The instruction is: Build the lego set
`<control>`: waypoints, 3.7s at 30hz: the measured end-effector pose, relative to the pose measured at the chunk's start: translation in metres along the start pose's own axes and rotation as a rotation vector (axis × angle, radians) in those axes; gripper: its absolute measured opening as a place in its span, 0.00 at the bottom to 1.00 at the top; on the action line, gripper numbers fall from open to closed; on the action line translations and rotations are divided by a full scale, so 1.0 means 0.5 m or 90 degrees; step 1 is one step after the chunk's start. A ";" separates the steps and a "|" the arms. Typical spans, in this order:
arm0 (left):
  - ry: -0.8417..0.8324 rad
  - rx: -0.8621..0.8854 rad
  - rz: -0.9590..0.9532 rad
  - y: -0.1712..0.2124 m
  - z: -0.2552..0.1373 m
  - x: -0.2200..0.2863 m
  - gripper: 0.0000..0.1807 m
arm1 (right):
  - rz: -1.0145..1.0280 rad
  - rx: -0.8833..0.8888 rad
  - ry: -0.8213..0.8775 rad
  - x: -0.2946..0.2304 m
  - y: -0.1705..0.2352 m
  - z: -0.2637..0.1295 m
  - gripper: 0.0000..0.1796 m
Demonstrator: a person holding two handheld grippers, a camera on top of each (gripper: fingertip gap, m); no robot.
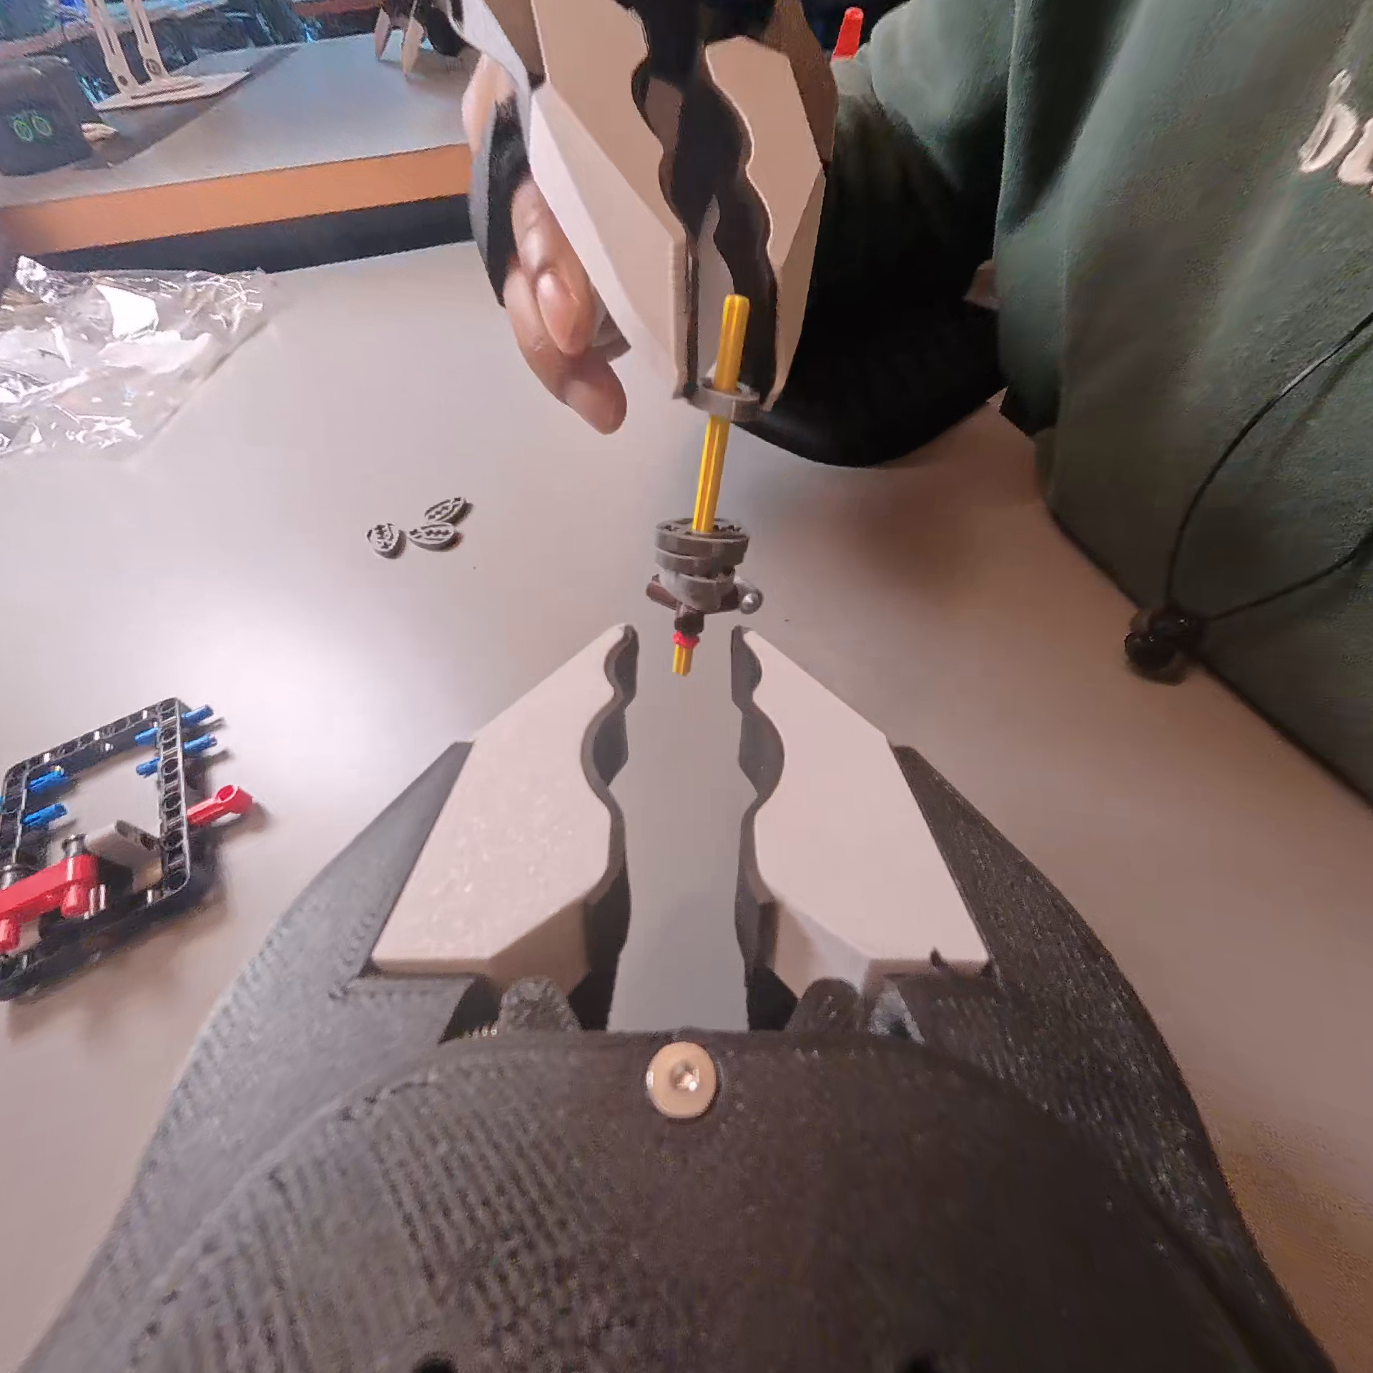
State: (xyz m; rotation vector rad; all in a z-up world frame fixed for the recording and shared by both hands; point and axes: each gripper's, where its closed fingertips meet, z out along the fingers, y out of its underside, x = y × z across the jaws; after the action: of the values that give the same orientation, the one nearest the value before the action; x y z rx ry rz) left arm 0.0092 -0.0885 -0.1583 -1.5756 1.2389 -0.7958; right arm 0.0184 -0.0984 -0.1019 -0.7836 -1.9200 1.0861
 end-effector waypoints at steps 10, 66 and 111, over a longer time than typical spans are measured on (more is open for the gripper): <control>-0.034 -0.006 0.043 -0.014 0.013 -0.002 0.02 | 0.005 0.018 0.020 0.007 -0.014 -0.002 0.07; -0.067 -0.005 0.114 -0.016 0.012 -0.009 0.03 | 0.204 -0.324 0.086 0.106 0.320 -0.199 0.15; -0.049 0.033 0.023 -0.017 0.024 -0.012 0.03 | 0.099 -0.342 -0.050 -0.028 0.252 -0.017 0.08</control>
State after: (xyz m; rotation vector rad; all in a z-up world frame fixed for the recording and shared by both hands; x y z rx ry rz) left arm 0.0212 -0.0793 -0.1538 -1.5237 1.1792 -0.7316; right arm 0.0497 -0.0502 -0.2151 -1.2115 -2.2835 0.6942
